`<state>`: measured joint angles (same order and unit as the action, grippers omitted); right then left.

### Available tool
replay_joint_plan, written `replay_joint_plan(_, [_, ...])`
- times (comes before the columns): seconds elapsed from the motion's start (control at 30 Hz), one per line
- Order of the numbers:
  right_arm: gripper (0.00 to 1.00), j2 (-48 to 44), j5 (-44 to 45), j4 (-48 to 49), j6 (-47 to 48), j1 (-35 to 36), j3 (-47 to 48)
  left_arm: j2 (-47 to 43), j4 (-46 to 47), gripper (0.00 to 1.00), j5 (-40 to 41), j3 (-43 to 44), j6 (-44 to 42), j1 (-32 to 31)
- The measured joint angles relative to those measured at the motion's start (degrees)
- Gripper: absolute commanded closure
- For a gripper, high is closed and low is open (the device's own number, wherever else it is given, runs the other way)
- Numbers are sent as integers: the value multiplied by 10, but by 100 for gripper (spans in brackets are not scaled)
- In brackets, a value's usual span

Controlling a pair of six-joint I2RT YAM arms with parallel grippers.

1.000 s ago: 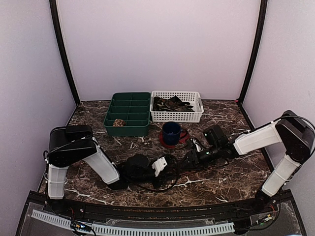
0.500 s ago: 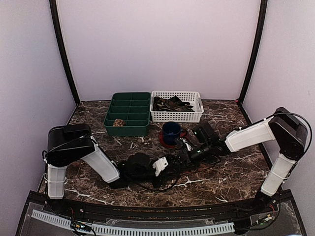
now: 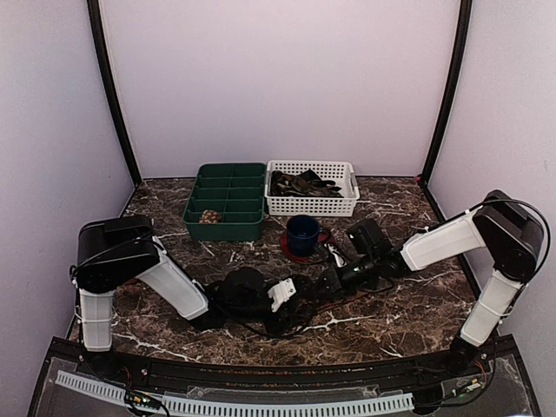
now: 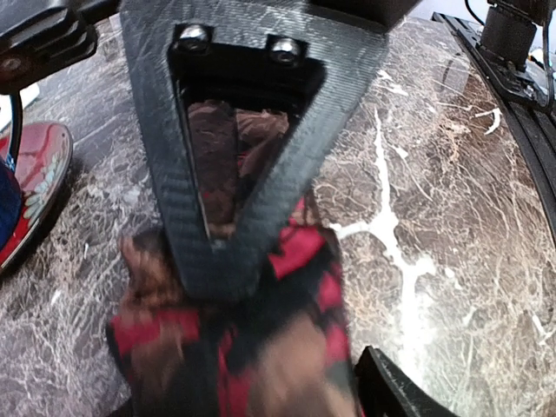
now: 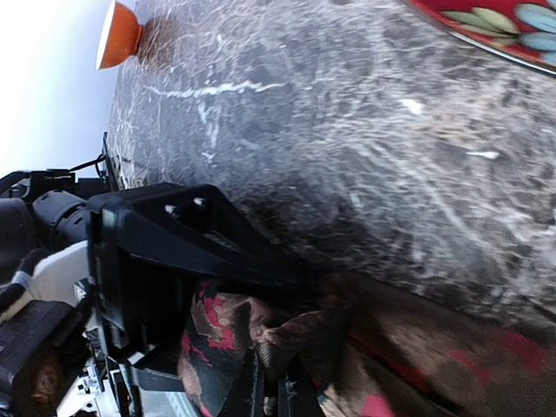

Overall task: Roll the ties
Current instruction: Roll the tie at the center of the board.

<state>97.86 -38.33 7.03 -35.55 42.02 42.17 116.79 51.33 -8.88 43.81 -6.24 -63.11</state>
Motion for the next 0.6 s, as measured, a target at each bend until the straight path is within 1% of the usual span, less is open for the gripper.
replay_joint_plan(0.17, [100,-5,9,16,7,-16,-25,-11,-9,21,-1,-2,5,0])
replay_joint_plan(0.23, [100,-8,19,22,13,-21,-37,-13,-8,17,-1,-5,8,0])
replay_joint_plan(0.43, [100,-7,40,29,27,-32,-50,-13,19,15,-3,-22,36,0])
replay_joint_plan(0.6, [100,-4,49,49,34,-34,-64,-11,82,14,-1,-35,105,0])
